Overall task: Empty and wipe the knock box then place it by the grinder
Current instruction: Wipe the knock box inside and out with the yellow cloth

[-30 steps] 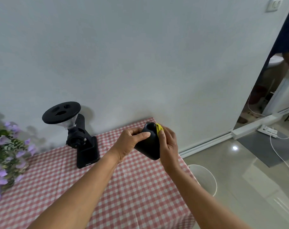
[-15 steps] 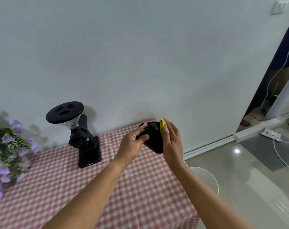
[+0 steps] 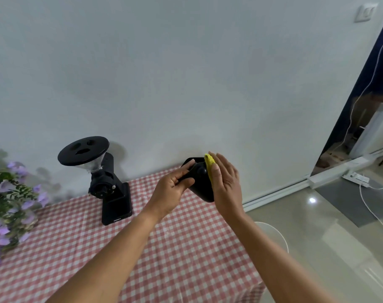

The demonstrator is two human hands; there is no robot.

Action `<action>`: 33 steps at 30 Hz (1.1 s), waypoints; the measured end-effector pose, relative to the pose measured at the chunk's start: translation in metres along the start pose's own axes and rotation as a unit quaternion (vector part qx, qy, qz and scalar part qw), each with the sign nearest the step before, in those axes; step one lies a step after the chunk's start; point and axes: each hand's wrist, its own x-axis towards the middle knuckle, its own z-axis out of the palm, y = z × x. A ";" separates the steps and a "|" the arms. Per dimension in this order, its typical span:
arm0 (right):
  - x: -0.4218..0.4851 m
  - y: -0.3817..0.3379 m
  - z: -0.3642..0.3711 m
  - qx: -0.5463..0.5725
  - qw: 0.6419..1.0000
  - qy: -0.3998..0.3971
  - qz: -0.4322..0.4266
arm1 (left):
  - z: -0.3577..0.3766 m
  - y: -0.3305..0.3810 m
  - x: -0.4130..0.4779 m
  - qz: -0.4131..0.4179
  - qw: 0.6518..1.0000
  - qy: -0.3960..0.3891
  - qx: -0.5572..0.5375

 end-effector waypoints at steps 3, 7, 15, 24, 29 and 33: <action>0.016 -0.002 -0.006 0.139 0.983 -0.020 0.118 | -0.004 -0.001 0.001 0.016 1.000 -0.020 -0.001; 0.025 -0.001 -0.016 0.197 0.959 -0.024 0.201 | -0.005 -0.004 0.005 0.038 0.997 -0.057 0.018; 0.005 0.013 0.002 0.120 0.982 0.094 0.110 | -0.006 0.002 0.013 -0.017 0.992 -0.115 0.047; -0.002 0.014 -0.001 0.043 0.994 0.084 0.051 | 0.012 0.007 0.014 -0.066 0.994 -0.039 0.074; -0.004 0.013 0.000 0.015 0.996 0.081 0.012 | 0.013 0.014 0.013 -0.062 0.991 -0.011 0.118; -0.003 0.012 0.000 0.005 0.997 0.083 0.005 | 0.013 0.013 0.013 -0.054 0.994 0.010 0.096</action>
